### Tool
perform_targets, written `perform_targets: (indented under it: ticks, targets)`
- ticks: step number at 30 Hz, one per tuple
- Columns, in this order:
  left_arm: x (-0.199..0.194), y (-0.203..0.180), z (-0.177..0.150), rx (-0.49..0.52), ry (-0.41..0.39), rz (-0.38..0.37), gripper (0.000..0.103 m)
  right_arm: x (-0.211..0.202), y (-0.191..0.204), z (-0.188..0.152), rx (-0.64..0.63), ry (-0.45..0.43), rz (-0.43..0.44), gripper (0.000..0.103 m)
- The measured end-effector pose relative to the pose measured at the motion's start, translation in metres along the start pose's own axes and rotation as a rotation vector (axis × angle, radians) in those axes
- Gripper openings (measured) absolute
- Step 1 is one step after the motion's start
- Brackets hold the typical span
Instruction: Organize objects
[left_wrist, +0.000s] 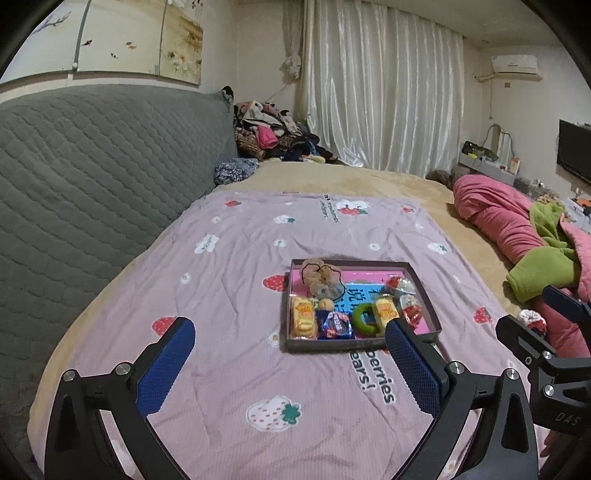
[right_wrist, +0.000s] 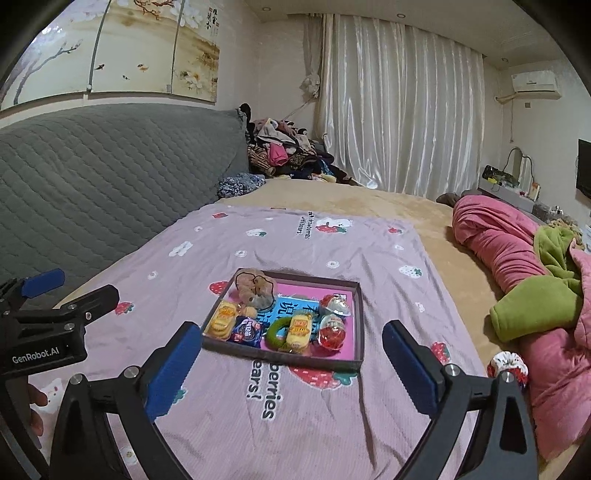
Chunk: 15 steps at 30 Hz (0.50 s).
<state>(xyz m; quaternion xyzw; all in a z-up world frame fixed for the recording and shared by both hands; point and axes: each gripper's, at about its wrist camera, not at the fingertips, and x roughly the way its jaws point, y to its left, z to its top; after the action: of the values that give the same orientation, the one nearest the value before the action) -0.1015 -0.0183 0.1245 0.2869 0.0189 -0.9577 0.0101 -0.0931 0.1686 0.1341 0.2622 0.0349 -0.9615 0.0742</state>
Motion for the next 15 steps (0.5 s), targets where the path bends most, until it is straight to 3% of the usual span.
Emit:
perform_targets:
  ticks: [15]
  targets:
    - [-0.012,0.001,-0.044,0.003,0.043,-0.006,0.103,-0.020,0.009,-0.037,-0.005,0.036,0.001,0.101]
